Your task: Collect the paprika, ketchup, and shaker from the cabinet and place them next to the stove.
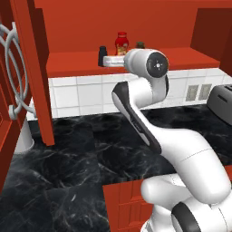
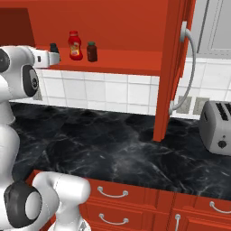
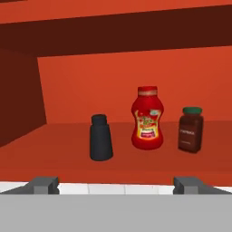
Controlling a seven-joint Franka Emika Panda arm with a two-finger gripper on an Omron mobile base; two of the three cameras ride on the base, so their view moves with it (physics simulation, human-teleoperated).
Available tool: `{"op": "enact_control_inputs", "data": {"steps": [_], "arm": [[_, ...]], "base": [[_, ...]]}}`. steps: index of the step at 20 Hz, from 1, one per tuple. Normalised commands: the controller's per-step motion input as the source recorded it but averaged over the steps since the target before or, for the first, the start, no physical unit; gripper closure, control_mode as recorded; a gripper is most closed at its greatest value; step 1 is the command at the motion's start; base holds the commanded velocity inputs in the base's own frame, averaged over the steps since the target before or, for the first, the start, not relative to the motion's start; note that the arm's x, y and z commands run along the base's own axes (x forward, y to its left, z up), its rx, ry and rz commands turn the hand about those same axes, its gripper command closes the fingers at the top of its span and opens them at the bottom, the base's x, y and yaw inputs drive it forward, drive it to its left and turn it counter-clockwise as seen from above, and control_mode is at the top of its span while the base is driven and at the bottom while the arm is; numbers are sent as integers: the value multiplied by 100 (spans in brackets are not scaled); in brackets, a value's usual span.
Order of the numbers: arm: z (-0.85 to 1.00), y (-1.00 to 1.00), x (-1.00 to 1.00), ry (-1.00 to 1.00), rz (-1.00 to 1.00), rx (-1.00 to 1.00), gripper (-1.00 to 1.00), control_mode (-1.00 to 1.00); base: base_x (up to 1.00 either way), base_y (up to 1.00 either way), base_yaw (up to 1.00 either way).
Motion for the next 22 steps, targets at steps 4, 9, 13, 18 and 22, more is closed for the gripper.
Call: {"op": "enact_control_inputs", "data": {"steps": [4, 9, 13, 18, 22], "arm": [[10, 17, 38, 5, 0, 0, -100, -100], [1, 24, 40, 11, -1, 0, -100, -100], [0, 14, 31, 10, -1, 0, -100, -100], [0, 6, 34, 8, 0, 0, -100, -100], [0, 13, 31, 6, -1, 0, -100, -100]], "base": [[0, 0, 0], [0, 0, 0], [0, 0, 0], [0, 0, 0], [0, 0, 0]]}}
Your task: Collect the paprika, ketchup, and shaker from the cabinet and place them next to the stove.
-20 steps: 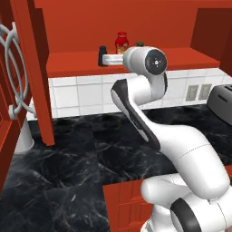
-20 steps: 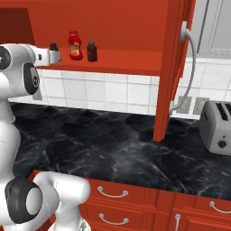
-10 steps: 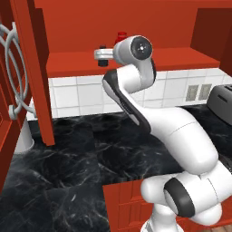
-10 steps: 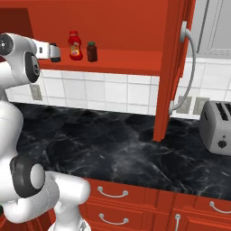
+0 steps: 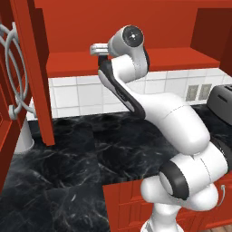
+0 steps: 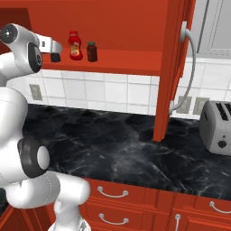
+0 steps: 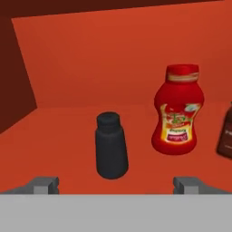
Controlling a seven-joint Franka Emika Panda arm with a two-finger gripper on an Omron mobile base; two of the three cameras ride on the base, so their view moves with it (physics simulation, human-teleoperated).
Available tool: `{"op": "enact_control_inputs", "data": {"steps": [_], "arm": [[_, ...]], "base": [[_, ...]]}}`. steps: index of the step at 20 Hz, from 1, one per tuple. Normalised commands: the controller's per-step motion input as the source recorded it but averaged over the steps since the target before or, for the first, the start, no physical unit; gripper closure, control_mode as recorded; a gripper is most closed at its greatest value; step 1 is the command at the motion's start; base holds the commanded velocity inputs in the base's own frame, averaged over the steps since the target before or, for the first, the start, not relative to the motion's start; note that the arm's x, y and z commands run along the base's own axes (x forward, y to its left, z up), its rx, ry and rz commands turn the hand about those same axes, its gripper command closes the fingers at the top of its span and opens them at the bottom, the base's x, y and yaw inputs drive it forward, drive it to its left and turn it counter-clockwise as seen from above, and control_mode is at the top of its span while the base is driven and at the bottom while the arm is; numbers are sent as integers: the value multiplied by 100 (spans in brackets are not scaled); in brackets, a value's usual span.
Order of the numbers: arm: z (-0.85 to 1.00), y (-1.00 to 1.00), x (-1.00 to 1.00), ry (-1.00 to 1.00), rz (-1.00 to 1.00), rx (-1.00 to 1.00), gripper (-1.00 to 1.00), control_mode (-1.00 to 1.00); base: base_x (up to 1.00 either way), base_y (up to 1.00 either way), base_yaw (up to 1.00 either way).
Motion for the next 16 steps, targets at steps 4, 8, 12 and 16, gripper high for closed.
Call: {"op": "enact_control_inputs", "data": {"steps": [4, 8, 12, 16], "arm": [[0, 7, 30, 5, 0, 0, -100, -100], [-2, 3, 33, 3, 0, 0, -100, -100], [-7, 1, 31, 3, 0, 0, -100, -100], [-14, 3, 22, 2, 0, -1, -100, -100]], "base": [[0, 0, 0], [0, 0, 0], [0, 0, 0], [0, 0, 0]]}}
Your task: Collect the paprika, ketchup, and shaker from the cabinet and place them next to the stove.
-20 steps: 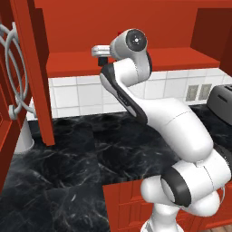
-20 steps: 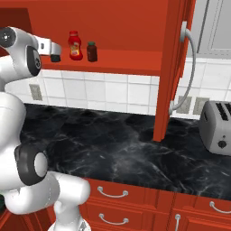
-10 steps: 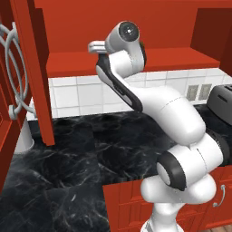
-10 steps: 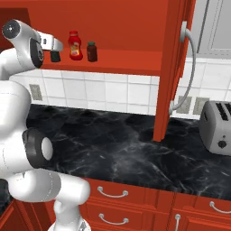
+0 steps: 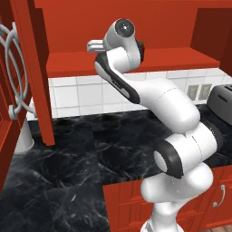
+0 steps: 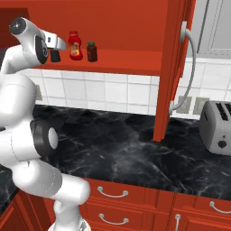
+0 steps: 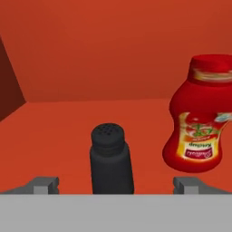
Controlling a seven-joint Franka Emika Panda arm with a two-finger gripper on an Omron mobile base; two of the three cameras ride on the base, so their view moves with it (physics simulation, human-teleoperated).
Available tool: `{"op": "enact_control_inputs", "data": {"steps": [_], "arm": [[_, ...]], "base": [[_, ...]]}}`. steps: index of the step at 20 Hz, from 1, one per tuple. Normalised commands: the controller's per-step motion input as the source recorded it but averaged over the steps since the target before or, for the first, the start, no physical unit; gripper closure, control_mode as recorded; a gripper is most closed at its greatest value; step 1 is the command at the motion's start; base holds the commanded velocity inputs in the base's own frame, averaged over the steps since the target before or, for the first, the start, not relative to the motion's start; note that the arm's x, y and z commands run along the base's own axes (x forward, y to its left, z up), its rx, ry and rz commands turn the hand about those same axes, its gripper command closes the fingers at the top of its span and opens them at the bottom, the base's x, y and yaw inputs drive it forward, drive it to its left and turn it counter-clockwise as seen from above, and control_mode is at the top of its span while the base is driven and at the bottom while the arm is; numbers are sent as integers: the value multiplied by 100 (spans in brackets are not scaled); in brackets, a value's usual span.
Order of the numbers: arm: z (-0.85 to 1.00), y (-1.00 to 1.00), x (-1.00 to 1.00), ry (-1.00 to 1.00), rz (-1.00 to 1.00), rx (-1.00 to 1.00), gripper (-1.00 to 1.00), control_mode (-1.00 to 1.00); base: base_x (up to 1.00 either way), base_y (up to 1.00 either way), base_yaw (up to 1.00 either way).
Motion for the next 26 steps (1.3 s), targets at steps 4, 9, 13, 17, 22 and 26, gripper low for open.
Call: {"op": "enact_control_inputs", "data": {"steps": [4, 9, 13, 17, 22, 26], "arm": [[-15, 3, 16, 2, 0, 0, -100, -100], [-15, 3, 18, 2, 0, 0, -100, -100], [-14, 6, 16, 2, 0, 0, -100, -100], [-10, 3, 9, 2, 0, -1, -100, -100], [-7, 3, 5, 3, 0, 0, -100, -100], [-8, 2, 5, 4, 0, 0, -100, -100]], "base": [[0, 0, 0], [0, 0, 0], [0, 0, 0], [0, 0, 0], [0, 0, 0], [0, 0, 0]]}}
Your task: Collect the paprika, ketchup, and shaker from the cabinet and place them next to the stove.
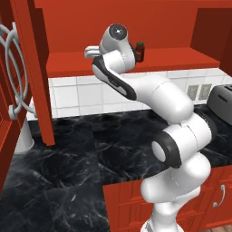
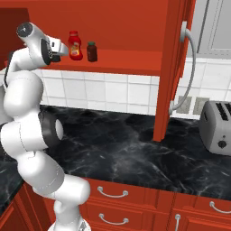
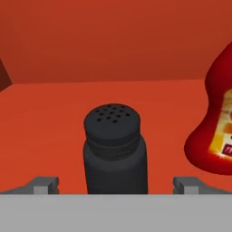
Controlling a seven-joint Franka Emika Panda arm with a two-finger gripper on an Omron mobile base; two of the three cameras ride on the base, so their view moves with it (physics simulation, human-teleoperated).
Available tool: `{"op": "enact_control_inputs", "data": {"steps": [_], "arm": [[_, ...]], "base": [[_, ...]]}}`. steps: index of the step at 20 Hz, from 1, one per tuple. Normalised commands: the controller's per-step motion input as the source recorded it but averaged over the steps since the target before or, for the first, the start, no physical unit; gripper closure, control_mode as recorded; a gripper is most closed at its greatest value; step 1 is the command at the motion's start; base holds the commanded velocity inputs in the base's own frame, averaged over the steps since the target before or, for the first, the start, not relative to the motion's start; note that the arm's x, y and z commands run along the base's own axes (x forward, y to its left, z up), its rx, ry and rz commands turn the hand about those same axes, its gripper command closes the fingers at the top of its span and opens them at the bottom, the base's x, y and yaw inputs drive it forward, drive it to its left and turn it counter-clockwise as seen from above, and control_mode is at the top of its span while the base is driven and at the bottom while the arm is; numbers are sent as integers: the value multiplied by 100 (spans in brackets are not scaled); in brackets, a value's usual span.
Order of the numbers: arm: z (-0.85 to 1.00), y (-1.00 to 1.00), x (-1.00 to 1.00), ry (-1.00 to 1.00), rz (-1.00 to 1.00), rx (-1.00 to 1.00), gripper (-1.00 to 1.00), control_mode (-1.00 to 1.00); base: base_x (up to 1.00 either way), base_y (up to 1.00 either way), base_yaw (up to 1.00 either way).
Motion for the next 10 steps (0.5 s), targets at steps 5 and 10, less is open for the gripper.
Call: {"op": "enact_control_inputs", "data": {"steps": [5, 10], "arm": [[-5, 0, 10, 4, 0, 0, -100, -100], [-1, 0, 12, 1, 0, 0, 100, -100]], "base": [[0, 0, 0], [0, 0, 0]]}}
